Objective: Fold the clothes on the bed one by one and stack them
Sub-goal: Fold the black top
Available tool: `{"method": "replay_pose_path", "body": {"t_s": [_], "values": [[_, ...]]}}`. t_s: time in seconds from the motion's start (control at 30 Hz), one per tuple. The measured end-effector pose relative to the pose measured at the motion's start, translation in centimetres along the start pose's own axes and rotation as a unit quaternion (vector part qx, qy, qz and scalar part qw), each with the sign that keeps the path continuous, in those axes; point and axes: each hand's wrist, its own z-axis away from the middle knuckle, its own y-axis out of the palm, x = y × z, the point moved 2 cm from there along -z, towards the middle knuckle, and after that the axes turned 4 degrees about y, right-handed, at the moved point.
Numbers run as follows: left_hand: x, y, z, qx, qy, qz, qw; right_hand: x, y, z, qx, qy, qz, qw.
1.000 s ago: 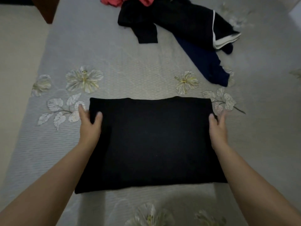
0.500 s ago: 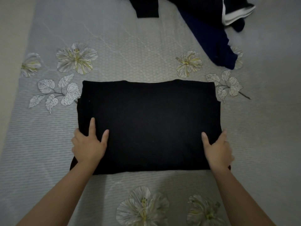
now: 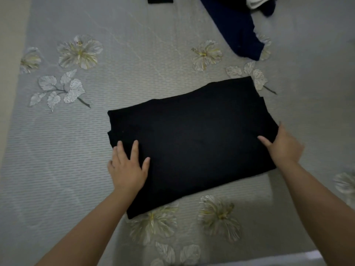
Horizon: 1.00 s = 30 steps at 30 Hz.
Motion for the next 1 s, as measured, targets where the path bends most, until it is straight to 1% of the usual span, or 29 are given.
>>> {"method": "replay_pose_path", "body": {"t_s": [0.07,0.13,0.23,0.27,0.37,0.47,0.53,0.6,0.67,0.7,0.77,0.9,0.97,1.0], "values": [[-2.9,0.4,-0.2,-0.001,0.058,-0.009,0.998,-1.3,-0.3,-0.8,-0.007,0.022,0.001,1.000],[-6.3,0.8,-0.8,-0.003,0.113,-0.028,0.993,-2.6,0.3,-0.7,0.008,0.041,-0.026,0.999],[-12.0,1.3,-2.3,-0.009,0.194,-0.050,0.980,-4.0,2.3,0.3,0.043,0.064,-0.127,0.989],[-13.9,1.6,-2.8,-0.006,0.222,-0.064,0.973,-4.4,3.0,0.7,0.042,0.060,-0.158,0.985],[-19.6,2.4,-4.7,-0.006,0.308,-0.100,0.946,-5.3,4.3,1.3,0.017,0.055,-0.210,0.976],[-25.4,3.2,-7.1,-0.011,0.402,-0.111,0.909,-6.2,5.5,1.2,-0.008,0.061,-0.243,0.968],[-28.7,3.9,-8.6,0.000,0.451,-0.109,0.886,-6.8,6.2,1.3,-0.042,0.069,-0.289,0.954],[-31.3,4.7,-10.1,0.017,0.468,-0.107,0.877,-7.2,6.9,1.4,-0.081,0.075,-0.327,0.939],[-32.6,5.5,-11.5,0.017,0.482,-0.129,0.867,-7.4,7.6,1.3,-0.086,0.072,-0.324,0.939],[-33.2,5.7,-12.0,0.004,0.499,-0.141,0.855,-7.4,7.9,1.3,-0.091,0.068,-0.319,0.941],[-34.4,6.0,-12.5,-0.016,0.547,-0.174,0.818,-7.5,8.3,1.0,-0.115,0.063,-0.305,0.943],[-35.9,6.5,-14.1,0.009,0.601,-0.270,0.752,-7.2,8.8,0.7,-0.112,0.064,-0.239,0.962],[-36.2,6.6,-14.2,-0.001,0.638,-0.300,0.709,-7.0,8.9,0.7,-0.116,0.059,-0.225,0.966],[-36.2,6.5,-14.2,-0.013,0.648,-0.301,0.700,-7.1,9.1,0.7,-0.120,0.059,-0.218,0.967]]}}
